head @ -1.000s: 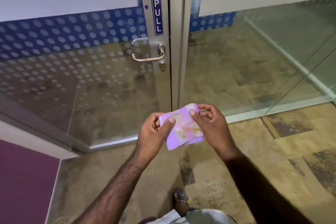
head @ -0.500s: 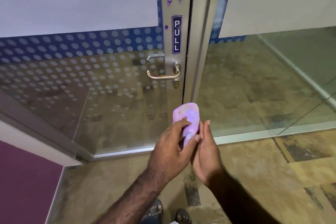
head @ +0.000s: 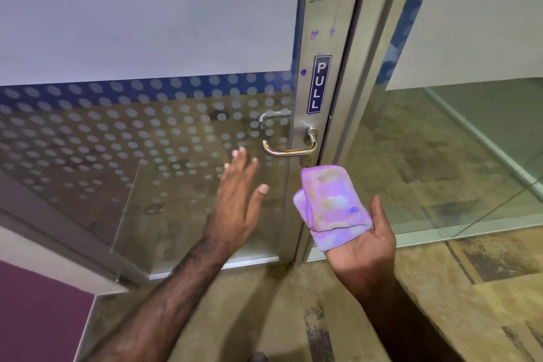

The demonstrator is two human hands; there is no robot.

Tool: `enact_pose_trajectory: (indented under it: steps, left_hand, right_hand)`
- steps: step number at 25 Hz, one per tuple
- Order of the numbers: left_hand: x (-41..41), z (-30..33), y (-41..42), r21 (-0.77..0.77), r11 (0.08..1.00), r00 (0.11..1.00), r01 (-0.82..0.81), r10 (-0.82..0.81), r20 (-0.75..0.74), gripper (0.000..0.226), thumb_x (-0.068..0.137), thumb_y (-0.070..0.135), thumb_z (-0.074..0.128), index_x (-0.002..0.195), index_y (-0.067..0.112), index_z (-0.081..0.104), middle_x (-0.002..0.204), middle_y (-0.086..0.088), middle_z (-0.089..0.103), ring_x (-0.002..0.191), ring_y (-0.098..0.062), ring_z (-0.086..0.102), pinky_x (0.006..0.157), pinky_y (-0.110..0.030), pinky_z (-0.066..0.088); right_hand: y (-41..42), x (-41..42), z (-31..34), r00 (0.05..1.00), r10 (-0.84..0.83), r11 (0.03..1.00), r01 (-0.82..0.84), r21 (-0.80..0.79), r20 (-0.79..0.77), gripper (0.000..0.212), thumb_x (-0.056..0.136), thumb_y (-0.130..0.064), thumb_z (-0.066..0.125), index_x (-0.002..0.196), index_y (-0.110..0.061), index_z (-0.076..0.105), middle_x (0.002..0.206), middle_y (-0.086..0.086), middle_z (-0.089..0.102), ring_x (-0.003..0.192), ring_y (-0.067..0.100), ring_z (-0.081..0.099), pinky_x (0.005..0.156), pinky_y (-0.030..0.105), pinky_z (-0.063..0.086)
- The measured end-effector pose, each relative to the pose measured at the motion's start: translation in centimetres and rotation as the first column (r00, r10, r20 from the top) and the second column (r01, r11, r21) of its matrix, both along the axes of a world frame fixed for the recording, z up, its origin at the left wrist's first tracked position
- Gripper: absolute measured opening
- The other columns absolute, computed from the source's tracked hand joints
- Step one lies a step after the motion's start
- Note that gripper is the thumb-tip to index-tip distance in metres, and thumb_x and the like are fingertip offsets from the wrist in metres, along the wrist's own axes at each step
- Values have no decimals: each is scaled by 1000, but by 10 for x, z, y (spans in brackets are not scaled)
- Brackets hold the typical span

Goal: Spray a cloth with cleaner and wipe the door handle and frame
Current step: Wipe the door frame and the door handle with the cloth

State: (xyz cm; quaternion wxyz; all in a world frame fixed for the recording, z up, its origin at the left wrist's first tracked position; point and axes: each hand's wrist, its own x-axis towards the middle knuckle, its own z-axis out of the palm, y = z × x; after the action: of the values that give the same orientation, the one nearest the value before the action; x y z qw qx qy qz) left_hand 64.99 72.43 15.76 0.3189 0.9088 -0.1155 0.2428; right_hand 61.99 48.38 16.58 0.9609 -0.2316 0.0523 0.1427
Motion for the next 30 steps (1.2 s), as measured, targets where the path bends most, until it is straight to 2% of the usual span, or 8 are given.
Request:
enact_pose_trajectory:
  steps: [4, 9, 13, 16, 19, 21, 24, 30]
  left_hand:
    - [60, -9, 50, 244, 941, 969, -235, 207, 137, 75, 110, 36, 51, 164, -7, 22, 175, -31, 8, 165, -44, 4, 131, -65, 16]
    - [113, -20, 83, 374, 854, 917, -361, 253, 308, 85, 111, 48, 49, 168, -2, 12, 174, -34, 9, 164, -45, 0, 130, -70, 9]
    - [135, -33, 93, 398, 810, 875, -431, 269, 402, 83, 110, 50, 52, 168, 3, 16, 172, -34, 15, 165, -38, -10, 131, -69, 5]
    - [145, -40, 96, 408, 789, 855, -459, 267, 445, 81, 110, 50, 54, 168, 5, 20, 171, -31, 18, 165, -35, -14, 130, -66, 5]
    - [150, -41, 101, 416, 768, 835, -487, 269, 480, 81, 108, 49, 58, 166, 5, 21, 170, -29, 16, 165, -32, -18, 130, -62, -2]
    - [152, -43, 103, 422, 753, 821, -505, 269, 503, 82, 108, 49, 58, 166, 5, 18, 175, -25, 1, 164, -31, -20, 130, -60, -6]
    - [153, -44, 104, 430, 745, 820, -509, 268, 506, 83, 109, 50, 54, 166, 8, 11, 176, -13, -27, 164, -30, -23, 130, -58, -10]
    - [159, -47, 106, 425, 739, 806, -523, 267, 528, 85, 108, 53, 55, 166, 9, 12, 176, -12, -27, 164, -30, -22, 131, -58, -10]
  right_hand:
    - [2, 18, 5, 992, -54, 998, 59, -38, 111, 65, 114, -55, 38, 136, -6, 73, 134, 16, 71, 131, 34, 70, 121, 41, 31]
    - [4, 54, 24, 938, -270, 919, 319, -230, 219, 54, 112, -44, 44, 144, -6, 67, 138, 16, 68, 150, 44, 50, 135, 54, 20]
    - [15, 103, 62, 774, -466, 755, 600, -262, 428, 52, 114, -40, 37, 147, -8, 62, 130, 11, 75, 124, 29, 68, 108, 35, 54]
    - [24, 144, 87, 573, -529, 496, 807, -320, 626, 63, 113, -33, 37, 169, -5, 30, 169, 20, 42, 153, 27, 43, 114, 22, 45]
    - [44, 179, 105, 285, -214, 6, 957, -290, 934, 64, 114, -21, 34, 169, 6, 13, 180, 27, 12, 167, 19, 14, 137, 32, 17]
    - [59, 204, 109, 205, 0, -155, 967, -202, 979, 65, 113, -17, 38, 165, 13, 14, 176, 37, 13, 170, 31, 6, 140, 46, 8]
    - [70, 232, 99, 233, 211, -342, 927, -152, 949, 69, 114, -22, 48, 165, 12, 16, 173, 41, 19, 165, 32, 1, 139, 55, 6]
    - [65, 248, 65, 315, 394, -559, 828, -47, 863, 94, 112, -57, 43, 169, -10, -16, 175, 32, 13, 167, 45, 8, 139, 55, 7]
